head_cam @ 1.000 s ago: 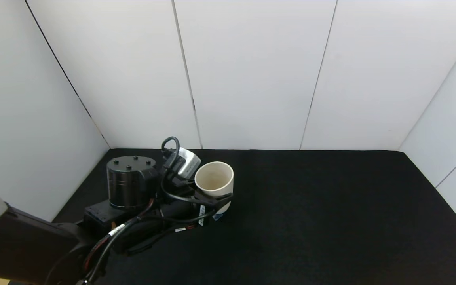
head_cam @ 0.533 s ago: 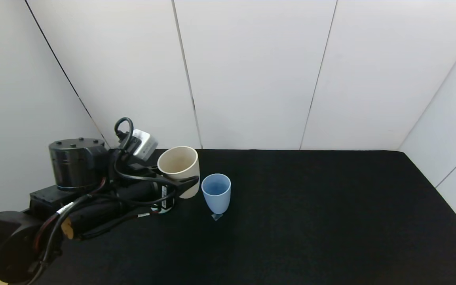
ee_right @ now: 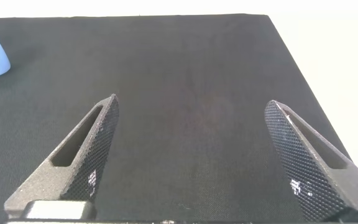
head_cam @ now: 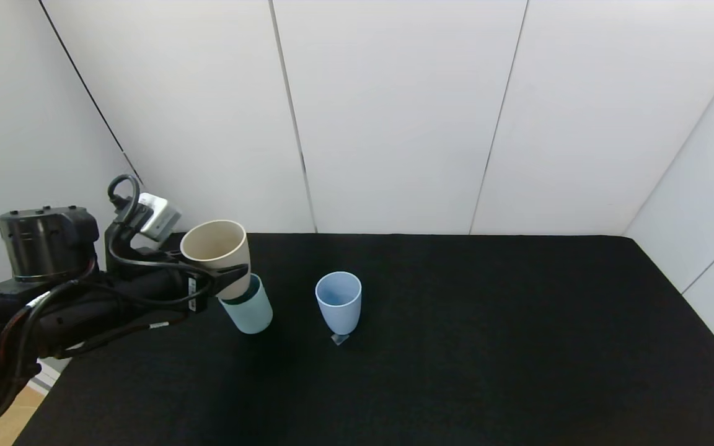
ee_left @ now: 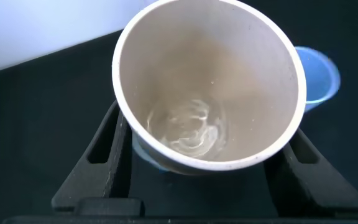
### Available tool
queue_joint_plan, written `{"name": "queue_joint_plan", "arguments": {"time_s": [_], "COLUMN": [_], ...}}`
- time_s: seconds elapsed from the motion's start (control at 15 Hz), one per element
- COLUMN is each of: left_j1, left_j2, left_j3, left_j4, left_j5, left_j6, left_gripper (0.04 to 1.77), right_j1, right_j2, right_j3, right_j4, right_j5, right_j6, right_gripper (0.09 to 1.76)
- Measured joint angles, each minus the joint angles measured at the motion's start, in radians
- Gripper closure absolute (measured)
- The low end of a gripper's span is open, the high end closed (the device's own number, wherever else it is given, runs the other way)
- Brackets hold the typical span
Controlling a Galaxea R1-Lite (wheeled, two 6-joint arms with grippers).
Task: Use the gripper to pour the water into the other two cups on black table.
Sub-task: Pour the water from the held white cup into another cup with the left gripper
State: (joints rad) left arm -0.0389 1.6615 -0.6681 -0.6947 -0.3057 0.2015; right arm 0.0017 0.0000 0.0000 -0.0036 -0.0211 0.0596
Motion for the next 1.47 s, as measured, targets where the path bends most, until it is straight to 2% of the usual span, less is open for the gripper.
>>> {"name": "queue_joint_plan", "arguments": {"time_s": [0.33,0.6,1.0,1.27,1.47], "left_j1": [0.120,0.181,0.200,0.192,0.187], "left_j2": [0.000,0.010,0.031,0.060,0.081], "left_j3": [-0.052,-0.111,-0.214,-0.276,-0.294], "left_j4": [0.109,0.215,0.382,0.433,0.434], "left_j5": [-0.001,0.000,0.020,0.077,0.166], "left_j6": [0.133,0.259,0.436,0.550,0.644], "left_gripper": [0.60,0.60,0.61,0.61,0.61], "right_j1": [0.000,0.000,0.000,0.000,0.000], "right_j2": [0.000,0.000,0.000,0.000,0.000], "right_j3": [0.000,0.000,0.000,0.000,0.000], "right_j4": [0.000,0.000,0.000,0.000,0.001], "right_j5": [0.001,0.001,0.000,0.001,0.001], "right_j6": [0.000,0.000,0.000,0.000,0.000], "right_gripper": [0.14,0.14,0.14,0.14,0.14]}}
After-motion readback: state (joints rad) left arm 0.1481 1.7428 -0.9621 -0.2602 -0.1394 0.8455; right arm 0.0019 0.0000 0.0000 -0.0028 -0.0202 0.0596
